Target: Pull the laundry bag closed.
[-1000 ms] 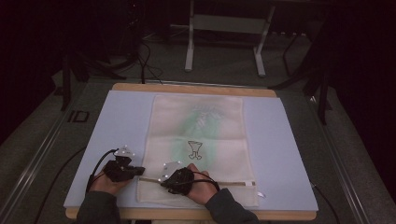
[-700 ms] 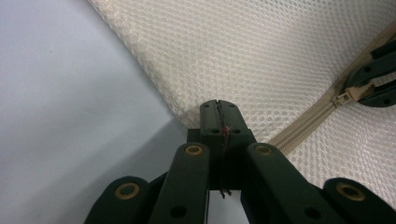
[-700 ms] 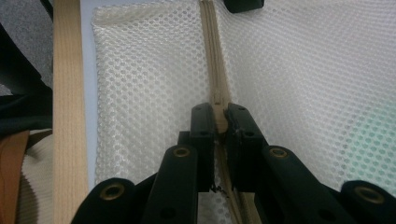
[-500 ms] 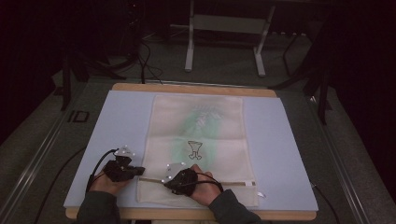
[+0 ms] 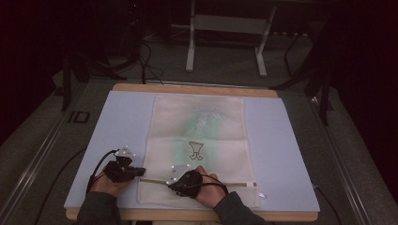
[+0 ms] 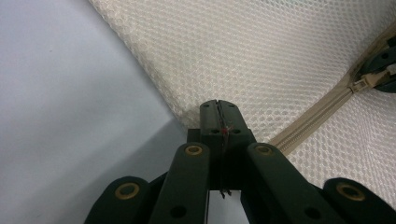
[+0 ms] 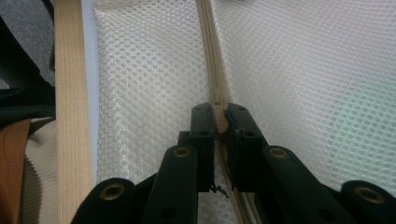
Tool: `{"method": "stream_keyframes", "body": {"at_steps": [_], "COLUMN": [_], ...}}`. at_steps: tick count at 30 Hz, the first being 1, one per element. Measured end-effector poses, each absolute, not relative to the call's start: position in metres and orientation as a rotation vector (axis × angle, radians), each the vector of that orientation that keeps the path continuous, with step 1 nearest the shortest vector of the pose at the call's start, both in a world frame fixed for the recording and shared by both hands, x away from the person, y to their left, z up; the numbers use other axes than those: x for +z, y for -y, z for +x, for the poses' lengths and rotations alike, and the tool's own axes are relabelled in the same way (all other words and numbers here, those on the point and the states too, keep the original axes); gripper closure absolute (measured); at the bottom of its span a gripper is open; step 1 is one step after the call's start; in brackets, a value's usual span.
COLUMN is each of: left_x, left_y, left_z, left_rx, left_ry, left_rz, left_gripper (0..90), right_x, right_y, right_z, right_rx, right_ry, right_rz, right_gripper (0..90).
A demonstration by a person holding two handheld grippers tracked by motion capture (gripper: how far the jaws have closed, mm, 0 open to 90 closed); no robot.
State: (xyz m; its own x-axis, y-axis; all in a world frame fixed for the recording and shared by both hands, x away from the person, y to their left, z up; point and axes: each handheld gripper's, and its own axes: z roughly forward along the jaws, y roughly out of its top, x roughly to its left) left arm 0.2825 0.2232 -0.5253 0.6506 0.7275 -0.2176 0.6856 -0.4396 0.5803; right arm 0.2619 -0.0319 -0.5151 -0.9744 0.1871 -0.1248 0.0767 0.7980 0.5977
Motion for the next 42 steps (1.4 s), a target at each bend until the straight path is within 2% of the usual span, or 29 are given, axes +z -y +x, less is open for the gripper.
{"method": "stream_keyframes", "body": {"at_steps": [42], "left_x": [-0.526], "left_y": [-0.225], "left_z": [0.283], "left_rx": [0.069], "left_ry": [-1.095], "left_rz": [2.212], "left_gripper": [89.8], "right_x": [-0.51], "right_y": [0.061], "right_z": [0.259], "right_rx": [0.892], "right_ry": [-2.818], "right_rz": [0.248], "right_gripper": [82.3]}}
